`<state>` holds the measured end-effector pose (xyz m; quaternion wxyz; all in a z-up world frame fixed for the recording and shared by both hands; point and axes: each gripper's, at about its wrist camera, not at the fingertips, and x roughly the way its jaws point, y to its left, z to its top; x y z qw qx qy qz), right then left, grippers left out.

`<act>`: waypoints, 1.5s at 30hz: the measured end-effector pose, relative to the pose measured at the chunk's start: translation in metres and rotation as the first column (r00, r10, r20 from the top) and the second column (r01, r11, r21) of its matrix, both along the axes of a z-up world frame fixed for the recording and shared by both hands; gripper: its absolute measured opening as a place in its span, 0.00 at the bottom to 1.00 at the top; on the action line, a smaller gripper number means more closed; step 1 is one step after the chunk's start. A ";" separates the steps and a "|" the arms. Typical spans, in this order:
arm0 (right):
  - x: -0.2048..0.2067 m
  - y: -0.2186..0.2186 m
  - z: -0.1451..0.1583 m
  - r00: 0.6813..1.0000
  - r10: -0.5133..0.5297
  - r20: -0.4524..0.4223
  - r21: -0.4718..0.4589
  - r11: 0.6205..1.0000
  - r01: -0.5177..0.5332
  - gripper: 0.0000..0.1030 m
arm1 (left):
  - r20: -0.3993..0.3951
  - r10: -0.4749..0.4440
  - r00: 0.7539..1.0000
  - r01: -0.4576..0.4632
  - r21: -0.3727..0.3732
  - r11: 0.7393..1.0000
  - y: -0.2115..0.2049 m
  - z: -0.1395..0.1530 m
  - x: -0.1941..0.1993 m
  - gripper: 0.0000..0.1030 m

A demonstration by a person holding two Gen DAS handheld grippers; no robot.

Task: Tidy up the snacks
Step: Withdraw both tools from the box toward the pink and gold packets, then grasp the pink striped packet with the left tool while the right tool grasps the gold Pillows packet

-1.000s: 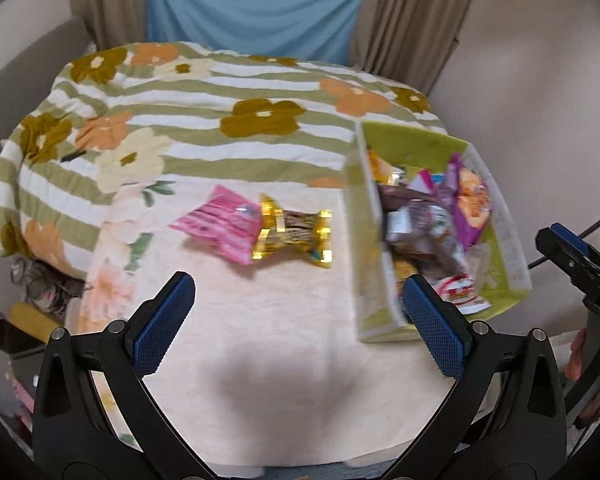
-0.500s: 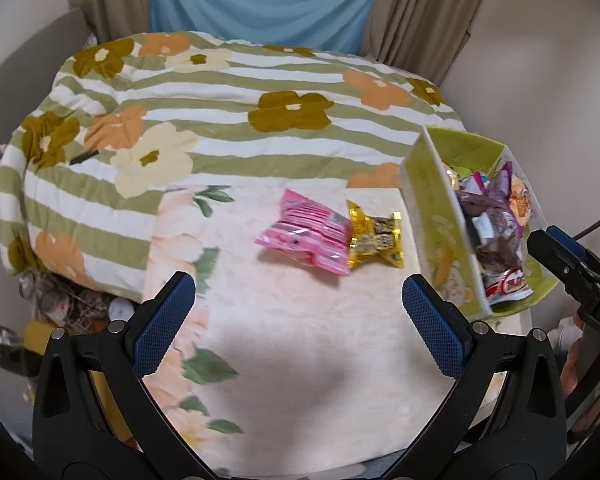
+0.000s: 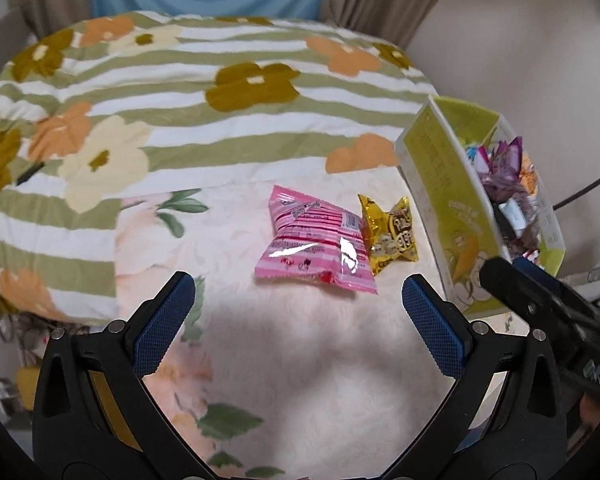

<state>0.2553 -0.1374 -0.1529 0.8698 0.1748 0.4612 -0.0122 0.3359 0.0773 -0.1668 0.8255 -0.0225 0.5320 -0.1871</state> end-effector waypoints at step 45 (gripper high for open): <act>0.071 -0.030 -0.114 0.872 -0.451 -0.189 0.188 0.855 0.483 0.89 | -0.186 -0.106 0.977 0.118 0.055 0.991 -0.031 -0.121 0.083 0.84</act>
